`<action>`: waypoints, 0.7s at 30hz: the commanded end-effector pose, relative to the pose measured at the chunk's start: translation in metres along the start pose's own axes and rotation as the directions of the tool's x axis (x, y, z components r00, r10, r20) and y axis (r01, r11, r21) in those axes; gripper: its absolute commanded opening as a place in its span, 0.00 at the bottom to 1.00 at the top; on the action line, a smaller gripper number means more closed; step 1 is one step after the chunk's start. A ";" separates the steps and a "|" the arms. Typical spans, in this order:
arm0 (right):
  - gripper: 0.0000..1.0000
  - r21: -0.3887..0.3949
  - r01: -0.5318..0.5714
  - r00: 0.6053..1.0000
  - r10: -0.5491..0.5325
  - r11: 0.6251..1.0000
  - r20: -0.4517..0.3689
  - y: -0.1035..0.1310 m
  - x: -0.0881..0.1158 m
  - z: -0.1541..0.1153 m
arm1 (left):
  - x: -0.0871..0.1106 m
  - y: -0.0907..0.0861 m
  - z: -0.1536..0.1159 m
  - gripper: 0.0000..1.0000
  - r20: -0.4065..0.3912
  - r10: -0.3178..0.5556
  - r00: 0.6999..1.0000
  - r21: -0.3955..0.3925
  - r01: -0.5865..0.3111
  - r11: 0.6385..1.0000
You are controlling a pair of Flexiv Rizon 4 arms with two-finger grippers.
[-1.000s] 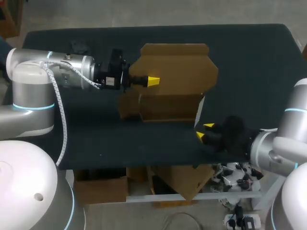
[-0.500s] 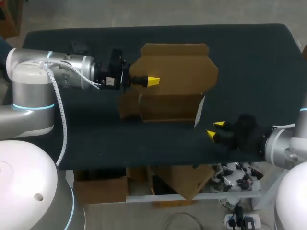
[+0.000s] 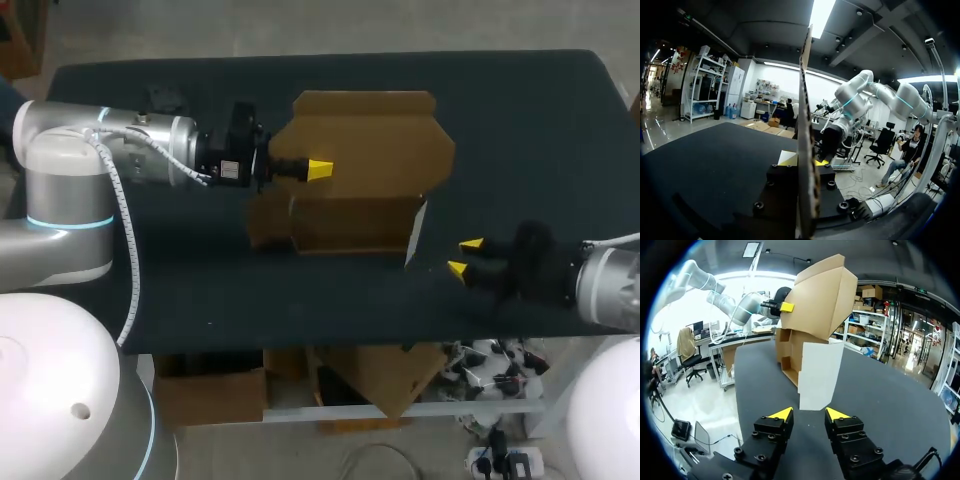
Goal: Assemble the packaging by folding the flat box into shape, placing the metal phone stand inside, and closing the box properly
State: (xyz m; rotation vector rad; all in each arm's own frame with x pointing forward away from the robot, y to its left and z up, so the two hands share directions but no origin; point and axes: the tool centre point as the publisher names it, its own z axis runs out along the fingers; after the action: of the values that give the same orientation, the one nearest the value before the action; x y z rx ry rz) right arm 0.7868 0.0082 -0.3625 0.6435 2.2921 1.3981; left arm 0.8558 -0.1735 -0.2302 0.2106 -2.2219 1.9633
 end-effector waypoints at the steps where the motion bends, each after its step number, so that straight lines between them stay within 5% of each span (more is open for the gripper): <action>1: 0.44 0.011 0.002 0.996 -0.001 1.000 -0.084 0.001 -0.010 0.007 | -0.001 0.005 0.001 0.00 0.000 0.000 1.000 0.000 0.000 1.000; 21: 0.44 0.019 0.038 0.987 -0.034 0.999 -0.157 0.007 -0.030 0.043 | -0.001 0.005 0.001 0.00 0.000 0.000 1.000 0.000 0.000 1.000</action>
State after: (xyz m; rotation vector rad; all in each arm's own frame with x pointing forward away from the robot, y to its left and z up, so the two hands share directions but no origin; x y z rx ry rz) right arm 0.8281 0.0202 -0.3698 0.5193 2.4098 1.4567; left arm 0.8558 -0.1735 -0.2302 0.2105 -2.2219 1.9633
